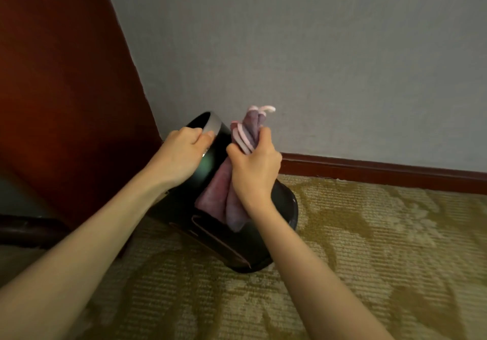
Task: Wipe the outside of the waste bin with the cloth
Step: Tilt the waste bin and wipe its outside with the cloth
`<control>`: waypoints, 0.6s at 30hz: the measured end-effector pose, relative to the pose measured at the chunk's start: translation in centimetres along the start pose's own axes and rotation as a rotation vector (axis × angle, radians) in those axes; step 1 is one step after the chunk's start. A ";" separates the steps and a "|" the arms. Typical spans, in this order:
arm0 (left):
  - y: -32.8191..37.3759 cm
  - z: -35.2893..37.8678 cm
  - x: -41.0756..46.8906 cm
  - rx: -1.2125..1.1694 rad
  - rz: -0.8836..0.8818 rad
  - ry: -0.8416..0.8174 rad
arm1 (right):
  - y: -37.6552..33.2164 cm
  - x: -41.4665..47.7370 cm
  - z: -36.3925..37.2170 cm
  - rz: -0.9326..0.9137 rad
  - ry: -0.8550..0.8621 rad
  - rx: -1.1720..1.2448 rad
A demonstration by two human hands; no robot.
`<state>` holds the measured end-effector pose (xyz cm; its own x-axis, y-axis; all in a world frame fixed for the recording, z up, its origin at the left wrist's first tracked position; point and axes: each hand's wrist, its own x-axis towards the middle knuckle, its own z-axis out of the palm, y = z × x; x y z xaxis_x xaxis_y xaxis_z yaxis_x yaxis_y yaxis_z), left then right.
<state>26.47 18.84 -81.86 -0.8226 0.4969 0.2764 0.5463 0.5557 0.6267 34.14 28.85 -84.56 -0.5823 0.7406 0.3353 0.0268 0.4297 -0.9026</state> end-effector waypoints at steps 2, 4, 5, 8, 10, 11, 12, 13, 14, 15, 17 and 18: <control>-0.4 -0.3 0.0 -0.002 -0.008 0.002 | 0.6 1.9 0.4 0.025 -0.035 -0.018; -0.9 -0.7 -0.4 -0.009 -0.016 0.001 | 1.8 4.1 0.8 0.070 -0.097 -0.046; -1.1 -0.8 -0.7 -0.015 -0.019 -0.005 | 2.7 5.2 1.0 0.101 -0.136 -0.066; -1.7 -1.0 -1.5 -0.037 -0.030 -0.005 | 5.8 7.9 0.9 0.193 -0.259 -0.096; -2.0 -1.2 -1.9 -0.064 -0.037 -0.015 | 8.1 8.6 0.2 0.243 -0.309 -0.154; -2.1 -1.2 -1.9 -0.077 -0.042 -0.026 | 9.2 8.7 -0.2 0.266 -0.323 -0.188; -2.1 -1.2 -1.9 -0.093 -0.048 -0.036 | 10.3 8.6 -0.8 0.289 -0.327 -0.217; -2.0 -1.3 -1.8 -0.113 -0.055 -0.046 | 11.2 8.5 -1.5 0.313 -0.322 -0.236; -1.9 -1.2 -1.6 -0.123 -0.057 -0.056 | 11.9 8.3 -2.1 0.333 -0.309 -0.240; -1.7 -1.1 -1.3 -0.123 -0.054 -0.064 | 12.3 8.0 -2.7 0.345 -0.290 -0.230; -1.4 -0.9 -0.8 -0.104 -0.036 -0.071 | 12.5 6.9 -3.6 0.331 -0.245 -0.192; -1.3 -0.8 -0.5 -0.093 -0.027 -0.075 | 12.6 6.3 -4.0 0.315 -0.220 -0.177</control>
<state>26.04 17.29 -82.22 -0.8210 0.5328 0.2049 0.5038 0.5073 0.6991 34.10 40.97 -92.73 -0.6825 0.7302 -0.0325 0.3594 0.2965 -0.8848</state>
